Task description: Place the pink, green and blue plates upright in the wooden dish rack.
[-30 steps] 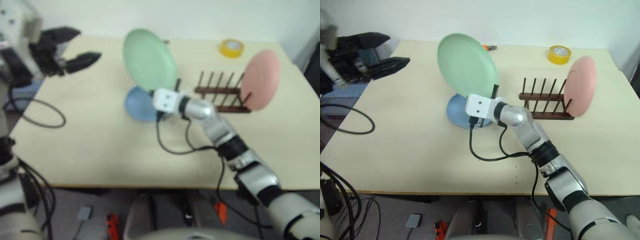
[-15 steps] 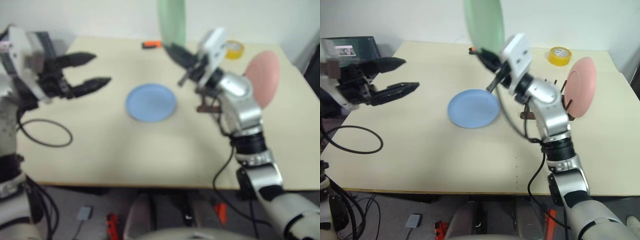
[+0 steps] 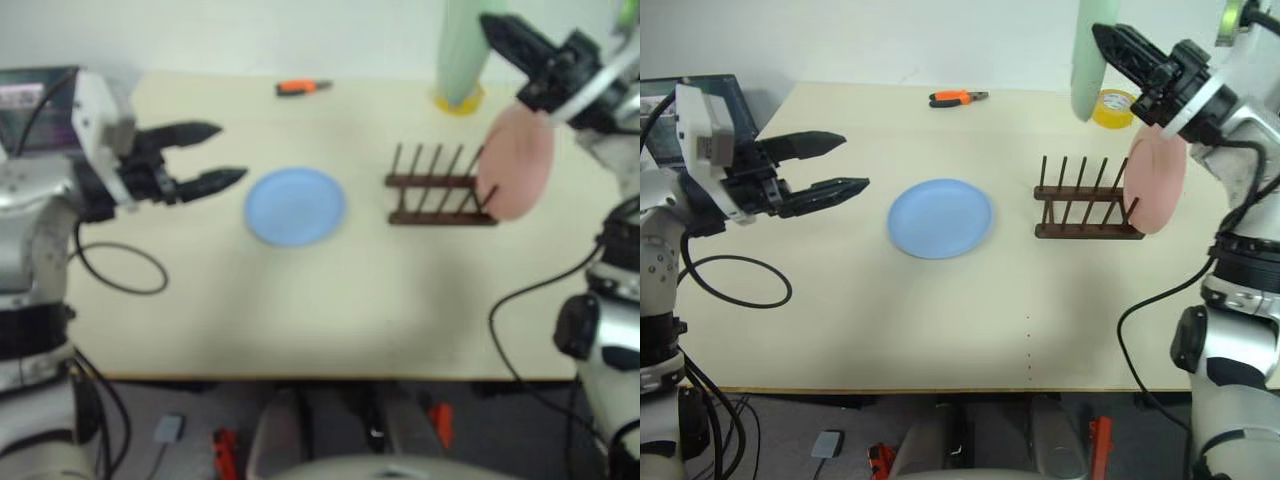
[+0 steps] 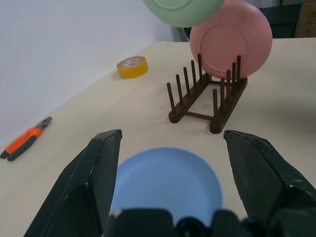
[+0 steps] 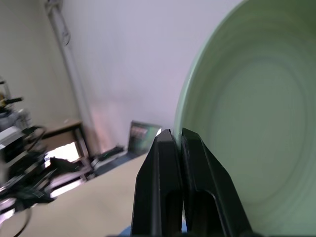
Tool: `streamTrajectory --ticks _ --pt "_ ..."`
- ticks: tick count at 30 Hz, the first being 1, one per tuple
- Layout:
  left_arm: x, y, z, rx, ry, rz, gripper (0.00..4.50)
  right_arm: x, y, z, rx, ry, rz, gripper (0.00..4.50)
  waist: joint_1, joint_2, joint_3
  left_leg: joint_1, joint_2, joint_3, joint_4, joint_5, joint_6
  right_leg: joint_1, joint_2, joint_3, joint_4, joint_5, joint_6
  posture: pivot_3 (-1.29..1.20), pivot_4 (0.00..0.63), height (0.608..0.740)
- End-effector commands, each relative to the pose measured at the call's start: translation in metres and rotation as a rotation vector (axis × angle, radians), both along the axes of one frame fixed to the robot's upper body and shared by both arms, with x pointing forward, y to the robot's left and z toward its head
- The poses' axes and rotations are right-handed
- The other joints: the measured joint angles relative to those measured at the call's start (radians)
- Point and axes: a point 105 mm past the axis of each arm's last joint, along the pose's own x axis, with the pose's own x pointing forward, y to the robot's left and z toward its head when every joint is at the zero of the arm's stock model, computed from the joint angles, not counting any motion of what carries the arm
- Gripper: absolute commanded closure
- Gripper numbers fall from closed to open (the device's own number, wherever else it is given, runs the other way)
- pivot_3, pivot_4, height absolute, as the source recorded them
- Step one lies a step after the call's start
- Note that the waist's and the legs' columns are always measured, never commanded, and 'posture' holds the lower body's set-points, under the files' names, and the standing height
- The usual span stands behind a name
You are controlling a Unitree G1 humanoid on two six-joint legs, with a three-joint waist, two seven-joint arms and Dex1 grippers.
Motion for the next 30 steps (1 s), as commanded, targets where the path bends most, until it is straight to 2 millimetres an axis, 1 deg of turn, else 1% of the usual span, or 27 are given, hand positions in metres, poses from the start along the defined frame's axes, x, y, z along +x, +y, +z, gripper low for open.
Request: streamTrajectory --ticks 1,5,15,17,21,25,30 --pt "-0.005 -0.002 0.005 0.007 -0.039 0.003 0.87 -0.014 -0.003 -0.002 -0.002 0.04 0.094 4.5 0.001 0.0 0.0 0.0 0.0 -0.001 0.0 0.0 0.0 0.0 0.0 0.0 0.0 0.0 0.0 0.0 0.15 0.74" --pt "-0.005 -0.001 0.004 0.01 -0.032 0.013 0.87 -0.01 -0.008 -0.01 -0.045 0.069 0.068 4.5 0.002 0.0 0.0 0.0 0.0 -0.001 0.0 0.0 0.0 0.0 0.0 0.0 0.0 -0.001 0.0 0.0 0.15 0.74" --pt "-0.006 0.0 -0.001 0.021 -0.014 0.028 0.87 0.001 -0.029 -0.018 -0.034 0.114 0.009 4.5 0.003 0.0 0.0 0.0 -0.001 0.001 0.0 0.0 0.0 0.001 0.0 -0.001 -0.003 0.0 0.002 0.0 0.15 0.74" --pt "-0.006 0.001 -0.001 0.022 -0.013 0.029 0.87 0.001 -0.03 -0.019 -0.034 0.119 0.011 4.5 0.003 0.0 0.0 -0.001 -0.001 0.001 0.0 0.0 0.0 0.001 0.0 -0.001 -0.003 0.0 0.002 0.0 0.15 0.74" --pt "-0.005 -0.001 -0.002 0.03 -0.006 0.03 0.87 0.006 -0.036 -0.028 -0.044 0.136 -0.029 4.5 0.003 0.0 0.0 0.0 -0.001 0.001 0.0 0.0 0.0 0.001 0.0 -0.001 -0.003 0.0 0.002 0.0 0.15 0.74" --pt "-0.004 -0.002 -0.004 0.034 0.002 0.031 0.87 0.007 -0.038 -0.031 -0.043 0.141 -0.035 4.5 0.003 0.0 0.0 0.0 -0.001 0.002 0.0 0.0 0.0 0.001 0.0 0.0 -0.003 0.0 0.002 0.0 0.15 0.74" --pt "-0.003 -0.006 -0.005 0.032 0.008 0.021 0.87 0.008 -0.045 -0.039 -0.055 0.163 -0.051 4.5 0.004 0.0 0.0 0.0 -0.001 0.001 0.0 0.0 0.0 0.001 0.0 -0.001 -0.003 0.0 0.002 0.0 0.15 0.74"
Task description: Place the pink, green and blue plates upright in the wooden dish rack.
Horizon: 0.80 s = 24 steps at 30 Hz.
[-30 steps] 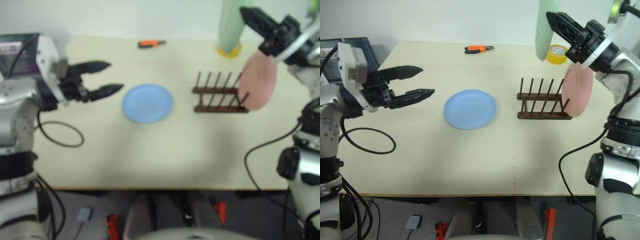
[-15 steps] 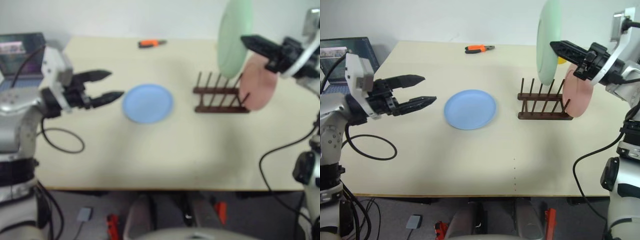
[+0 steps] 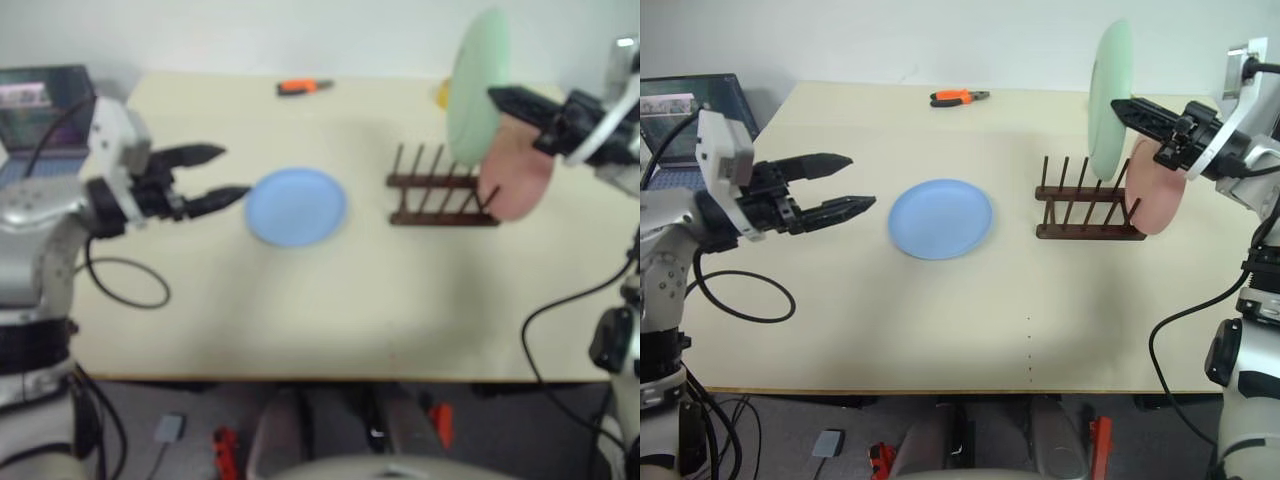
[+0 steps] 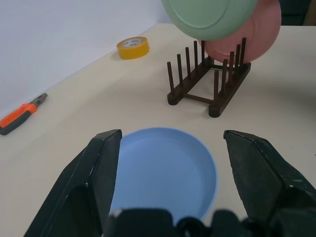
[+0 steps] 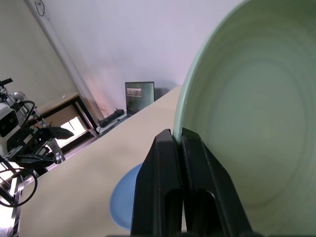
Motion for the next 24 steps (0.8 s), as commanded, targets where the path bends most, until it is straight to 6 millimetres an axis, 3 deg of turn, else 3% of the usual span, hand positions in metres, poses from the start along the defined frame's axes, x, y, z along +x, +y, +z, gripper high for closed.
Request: streamTrajectory --ticks 1,11,24 --pt "-0.003 -0.005 0.011 0.022 -0.046 -0.014 0.87 -0.005 -0.01 0.009 -0.007 -0.05 -0.017 4.5 0.001 0.0 0.0 0.0 0.0 0.0 0.0 0.0 0.0 0.0 0.0 0.0 0.0 0.0 0.0 0.0 0.15 0.74" --pt "-0.005 -0.007 0.009 0.026 -0.04 -0.019 0.87 -0.004 -0.023 -0.001 -0.008 -0.015 -0.026 4.5 -0.001 0.0 0.0 0.0 0.0 0.0 0.0 0.0 0.0 0.0 0.0 0.0 0.0 0.0 0.0 0.0 0.15 0.74" --pt "-0.005 -0.008 0.007 0.026 -0.03 -0.018 0.87 -0.005 -0.014 -0.003 0.017 -0.001 0.015 4.5 -0.001 0.0 0.0 0.0 0.0 0.0 0.0 0.0 0.0 0.0 0.0 0.0 0.0 0.0 0.0 0.0 0.15 0.74"
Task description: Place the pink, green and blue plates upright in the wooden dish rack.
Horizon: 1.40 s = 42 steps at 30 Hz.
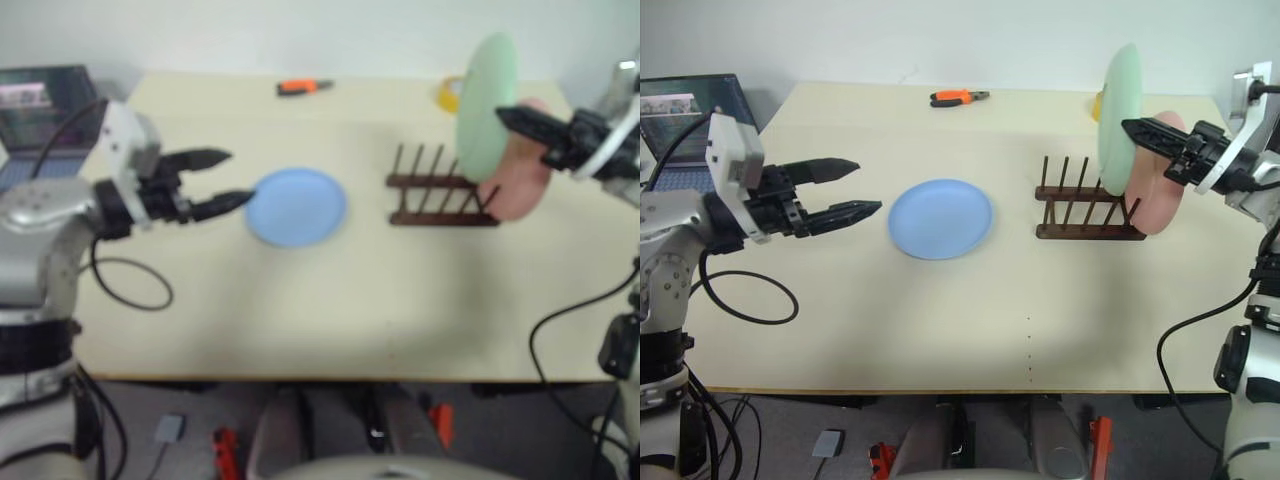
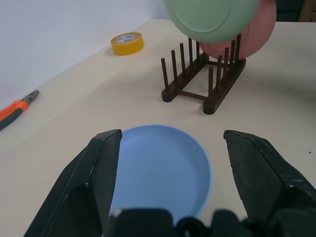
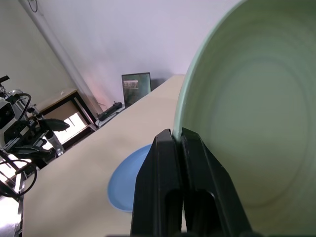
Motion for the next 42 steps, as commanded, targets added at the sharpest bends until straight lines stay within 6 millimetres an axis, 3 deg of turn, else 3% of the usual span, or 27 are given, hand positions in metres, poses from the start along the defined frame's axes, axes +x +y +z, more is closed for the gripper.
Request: streamTrajectory --ticks 1,15,35,38,42 --pt "-0.004 -0.004 0.009 0.017 -0.044 -0.008 0.87 -0.006 0.001 0.013 0.02 -0.051 0.013 4.5 0.0 0.0 0.0 0.0 0.0 0.0 0.0 0.0 0.0 0.0 0.0 0.0 0.0 0.0 0.0 0.0 0.15 0.74" --pt "-0.003 -0.002 0.008 0.016 -0.04 -0.001 0.87 -0.012 0.003 0.013 0.062 -0.053 0.025 4.5 0.0 0.0 0.0 0.0 0.0 0.0 0.0 0.0 0.0 0.0 0.0 0.0 0.0 0.0 0.0 0.0 0.15 0.74" --pt "-0.003 -0.005 0.006 0.03 -0.037 0.001 0.87 0.003 -0.004 -0.005 0.015 -0.011 -0.059 4.5 0.001 0.0 0.0 0.0 0.0 0.0 0.0 0.0 0.0 0.0 0.0 0.0 0.0 0.0 0.0 0.0 0.15 0.74" --pt "-0.004 -0.005 0.006 0.032 -0.037 0.004 0.83 0.003 -0.004 -0.005 0.014 -0.01 -0.058 3.86 0.001 0.0 0.0 0.0 0.0 0.0 0.0 0.0 0.0 0.0 0.0 0.0 0.0 0.0 0.001 0.0 0.15 0.74" --pt "-0.004 -0.006 0.006 0.032 -0.038 0.006 0.83 0.003 -0.003 -0.004 0.014 -0.013 -0.057 2.47 0.0 0.0 0.0 0.0 0.0 0.0 0.0 0.0 0.0 0.0 0.0 0.0 0.0 0.0 0.001 0.0 0.15 0.74"
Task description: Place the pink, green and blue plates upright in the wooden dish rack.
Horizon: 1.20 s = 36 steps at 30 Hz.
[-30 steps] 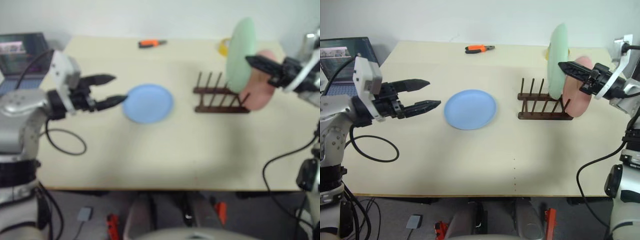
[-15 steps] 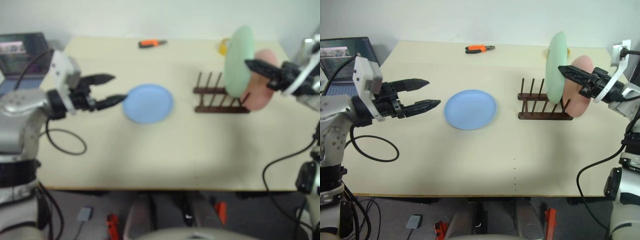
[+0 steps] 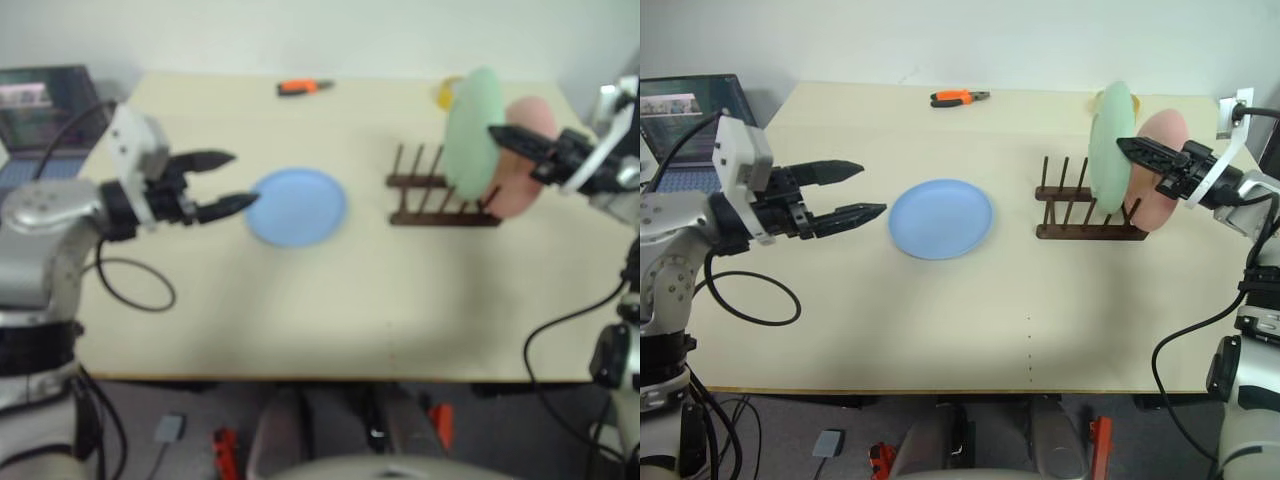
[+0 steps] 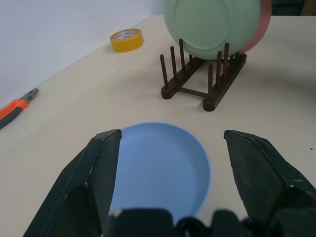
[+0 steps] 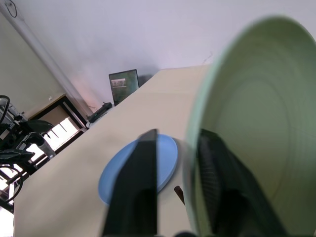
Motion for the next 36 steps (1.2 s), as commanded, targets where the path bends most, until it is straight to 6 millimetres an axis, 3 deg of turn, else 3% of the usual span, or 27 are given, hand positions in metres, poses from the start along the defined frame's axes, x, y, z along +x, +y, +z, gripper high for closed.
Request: streamTrajectory --ticks 1,6,21,28,32,36 --pt "-0.003 -0.002 0.009 0.012 -0.039 0.0 0.83 -0.001 0.001 0.018 -0.01 -0.077 -0.002 2.13 0.0 0.0 0.0 0.0 0.0 0.0 0.0 0.0 0.0 0.0 0.0 0.0 0.0 0.0 0.0 0.0 0.15 0.74" --pt "-0.004 -0.002 0.008 0.013 -0.036 0.004 0.83 -0.002 0.005 0.02 -0.034 -0.105 -0.005 0.46 0.0 0.0 0.0 0.0 0.0 0.0 0.0 0.0 0.0 0.0 0.0 0.0 0.0 0.0 0.0 0.0 0.15 0.74" --pt "-0.001 0.001 0.007 0.016 -0.037 0.024 0.83 -0.011 0.002 0.044 -0.215 -0.269 -0.12 0.46 0.0 0.0 0.0 0.0 0.0 0.0 0.0 0.0 0.0 0.0 0.0 0.0 0.0 0.0 0.0 0.0 0.15 0.74" --pt "0.002 -0.002 0.007 0.014 -0.039 0.024 0.83 -0.008 0.004 0.035 -0.259 -0.254 -0.124 0.46 0.0 0.0 0.0 0.0 0.0 0.0 0.0 0.0 0.0 0.0 0.0 0.0 0.0 0.0 0.0 0.0 0.15 0.74" --pt "0.003 -0.003 0.006 0.013 -0.04 0.022 0.83 0.006 -0.004 0.022 -0.411 -0.256 -0.24 0.46 0.0 0.0 0.0 0.0 0.0 0.0 0.0 0.0 0.0 0.0 0.0 0.0 0.0 0.0 0.0 0.0 0.15 0.74" --pt "0.003 0.001 0.006 0.014 -0.042 0.035 0.83 0.001 -0.007 0.031 -0.374 -0.308 -0.211 0.46 0.001 0.0 0.0 0.0 0.0 0.0 0.0 0.0 0.0 0.0 0.0 0.0 0.0 0.0 0.0 0.0 0.15 0.74"
